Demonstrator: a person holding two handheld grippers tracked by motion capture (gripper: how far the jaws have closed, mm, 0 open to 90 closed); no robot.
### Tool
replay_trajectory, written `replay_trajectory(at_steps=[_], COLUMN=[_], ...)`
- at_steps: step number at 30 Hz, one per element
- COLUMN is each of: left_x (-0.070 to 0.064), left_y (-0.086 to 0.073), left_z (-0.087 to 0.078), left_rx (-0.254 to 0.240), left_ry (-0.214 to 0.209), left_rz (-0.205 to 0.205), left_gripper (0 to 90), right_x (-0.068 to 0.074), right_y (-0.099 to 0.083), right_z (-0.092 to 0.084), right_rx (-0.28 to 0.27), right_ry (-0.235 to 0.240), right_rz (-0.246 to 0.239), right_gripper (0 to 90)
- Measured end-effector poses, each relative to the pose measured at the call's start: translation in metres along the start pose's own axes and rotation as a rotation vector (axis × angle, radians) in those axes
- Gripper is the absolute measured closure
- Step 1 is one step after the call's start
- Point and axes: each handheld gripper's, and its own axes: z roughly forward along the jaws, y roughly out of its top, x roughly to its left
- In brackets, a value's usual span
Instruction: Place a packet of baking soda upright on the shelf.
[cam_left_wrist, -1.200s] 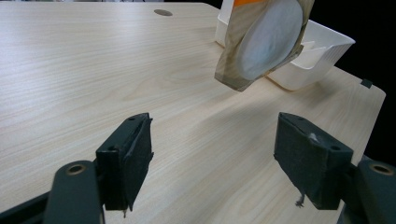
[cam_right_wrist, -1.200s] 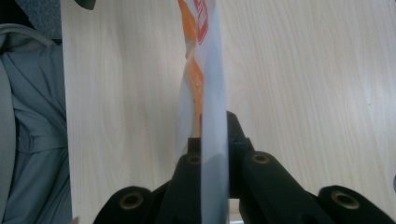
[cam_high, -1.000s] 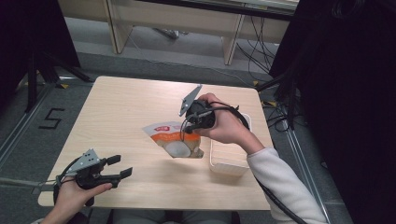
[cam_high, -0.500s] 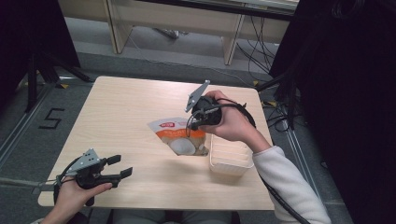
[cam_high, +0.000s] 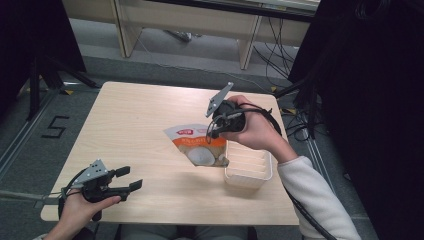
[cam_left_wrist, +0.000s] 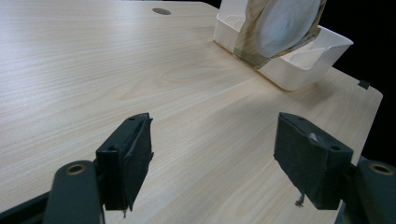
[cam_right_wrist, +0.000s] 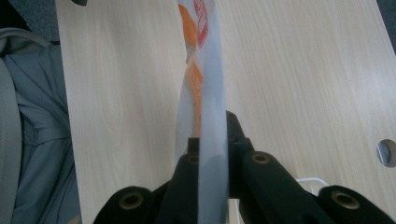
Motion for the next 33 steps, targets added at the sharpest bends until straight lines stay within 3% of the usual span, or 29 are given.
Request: replay_trajectory(at_steps=[4,6,7,15,18,19,22,25,31,32,33], left_x=[0.0,-0.001,-0.001,-0.002,-0.001,-0.001,-0.002,-0.001,-0.001,-0.001,-0.001], left_y=[0.0,0.0,0.0,0.0,0.0,0.0,0.0,0.0,0.0,0.0,0.0], left_z=[0.0,0.0,0.0,0.002,0.002,0.002,0.002,0.002,0.002,0.002,0.002], left_rx=[0.001,0.001,0.0,0.008,0.003,0.003,-0.004,-0.001,-0.002,-0.002,-0.002], left_ry=[0.003,0.003,0.003,0.003,-0.01,-0.01,-0.003,-0.007,-0.003,-0.004,-0.002], left_rz=[-0.002,-0.003,-0.003,-0.005,0.014,0.014,-0.01,0.017,0.014,0.013,0.012], left_gripper=[27.0,27.0,27.0,27.1,27.1,27.1,27.1,27.1,27.1,27.1,27.1], right_x=[0.0,-0.001,-0.001,-0.003,-0.002,-0.004,-0.005,-0.005,-0.005,-0.007,-0.005], right_y=[-0.002,-0.003,-0.005,-0.009,-0.011,-0.012,-0.014,-0.017,-0.022,-0.023,-0.024], right_z=[-0.004,-0.004,-0.007,-0.013,-0.012,-0.011,-0.014,-0.016,-0.02,-0.02,-0.021], right_rx=[0.003,0.0,0.006,-0.007,-0.003,-0.005,-0.011,-0.011,0.0,-0.005,0.004], right_ry=[-0.003,-0.006,-0.007,-0.015,-0.011,-0.01,-0.007,-0.01,-0.017,-0.012,-0.023], right_rz=[0.008,-0.014,0.012,0.005,0.031,0.009,0.015,0.019,0.025,-0.014,0.031], right_gripper=[90.0,90.0,90.0,90.0,90.0,90.0,90.0,90.0,90.0,90.0,90.0])
